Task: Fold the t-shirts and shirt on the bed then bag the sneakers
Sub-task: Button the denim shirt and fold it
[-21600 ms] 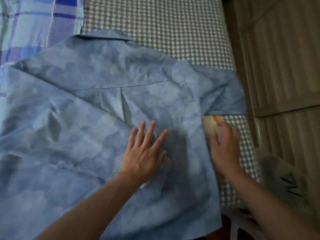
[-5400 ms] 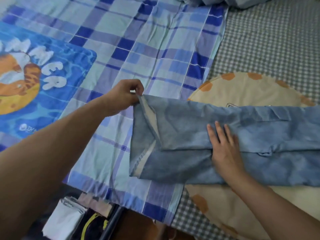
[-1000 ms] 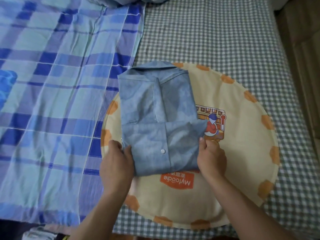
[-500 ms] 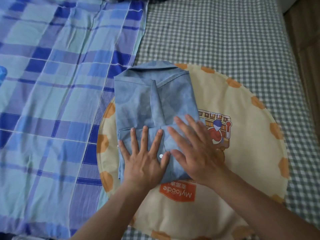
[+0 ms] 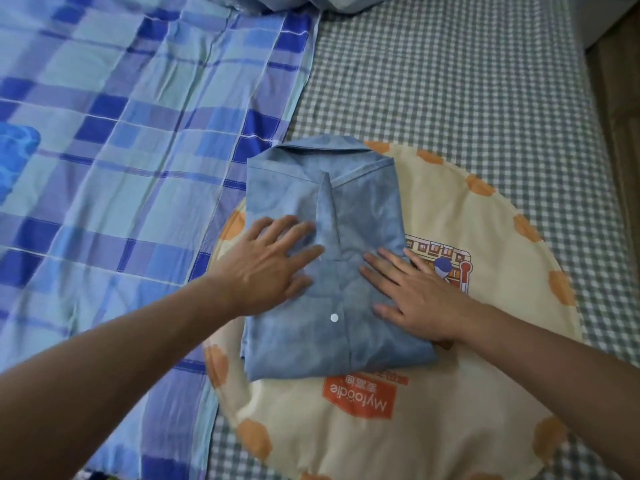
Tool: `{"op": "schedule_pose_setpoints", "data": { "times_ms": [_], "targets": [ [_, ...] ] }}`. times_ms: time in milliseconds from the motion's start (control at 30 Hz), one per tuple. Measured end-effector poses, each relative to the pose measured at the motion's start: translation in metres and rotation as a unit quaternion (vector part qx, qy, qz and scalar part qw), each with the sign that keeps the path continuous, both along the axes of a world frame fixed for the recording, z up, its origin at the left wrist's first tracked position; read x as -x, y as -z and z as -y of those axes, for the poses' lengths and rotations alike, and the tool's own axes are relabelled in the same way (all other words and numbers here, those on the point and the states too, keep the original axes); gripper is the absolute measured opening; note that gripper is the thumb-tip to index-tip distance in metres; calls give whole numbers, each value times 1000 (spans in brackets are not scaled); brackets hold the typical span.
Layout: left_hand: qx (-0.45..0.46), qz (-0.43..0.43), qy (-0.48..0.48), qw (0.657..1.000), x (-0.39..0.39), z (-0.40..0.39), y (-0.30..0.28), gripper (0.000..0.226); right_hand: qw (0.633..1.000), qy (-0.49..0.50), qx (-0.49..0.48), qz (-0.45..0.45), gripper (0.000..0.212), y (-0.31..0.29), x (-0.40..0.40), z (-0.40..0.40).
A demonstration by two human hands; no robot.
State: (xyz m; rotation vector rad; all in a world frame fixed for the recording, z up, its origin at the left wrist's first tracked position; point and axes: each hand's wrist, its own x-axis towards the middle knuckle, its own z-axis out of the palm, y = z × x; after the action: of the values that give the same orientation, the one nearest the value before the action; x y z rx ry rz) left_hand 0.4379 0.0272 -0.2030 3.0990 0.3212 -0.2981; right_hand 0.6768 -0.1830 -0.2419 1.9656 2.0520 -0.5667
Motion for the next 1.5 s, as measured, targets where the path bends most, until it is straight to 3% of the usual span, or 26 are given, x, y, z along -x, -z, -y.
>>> {"op": "schedule_pose_setpoints", "data": {
  "times_ms": [100,200,300,400,467,633,767,833,967,1033,1167,1267,1400,1500],
  "targets": [
    [23,14,-57,998,-54,-9,12,71,999,33,-18,-6,70,0,8,4],
    [53,-34,-142,988,-85,-15,42,78,998,49,-20,-21,72,1,11,4],
    [50,-41,-156,986,-88,-14,61,77,998,45,-20,-46,72,-4,7,0],
    [53,-38,-155,986,-88,-15,70,75,990,47,-122,-51,61,-8,-12,-35],
    [55,-32,-156,986,-89,-15,70,76,982,100,-152,-39,66,-7,-32,-74],
    [59,-64,-174,981,-92,-18,73,77,987,155,-19,25,72,32,-57,-131],
    [123,-118,-194,966,-106,-22,46,77,987,160,16,0,68,13,-54,-136],
    [142,-83,-171,971,-93,-21,23,76,990,128,-61,-24,71,-14,-48,-120],
    [124,30,-8,992,-4,-8,-21,68,970,-18,-218,-107,60,-54,-22,-37],
    [134,19,66,989,40,-3,-33,72,971,-102,-195,-94,58,-47,-21,3],
    [90,-149,143,974,70,-10,-17,104,982,-163,-89,-26,86,-21,-54,24],
    [86,-107,123,983,70,-3,11,109,991,-131,-15,-22,93,-14,-63,17],
    [133,-24,58,989,80,12,29,109,993,-116,-5,-36,109,-9,-51,18],
    [197,18,33,980,90,24,18,104,992,-51,8,-119,101,-12,-44,28]
  ]
}}
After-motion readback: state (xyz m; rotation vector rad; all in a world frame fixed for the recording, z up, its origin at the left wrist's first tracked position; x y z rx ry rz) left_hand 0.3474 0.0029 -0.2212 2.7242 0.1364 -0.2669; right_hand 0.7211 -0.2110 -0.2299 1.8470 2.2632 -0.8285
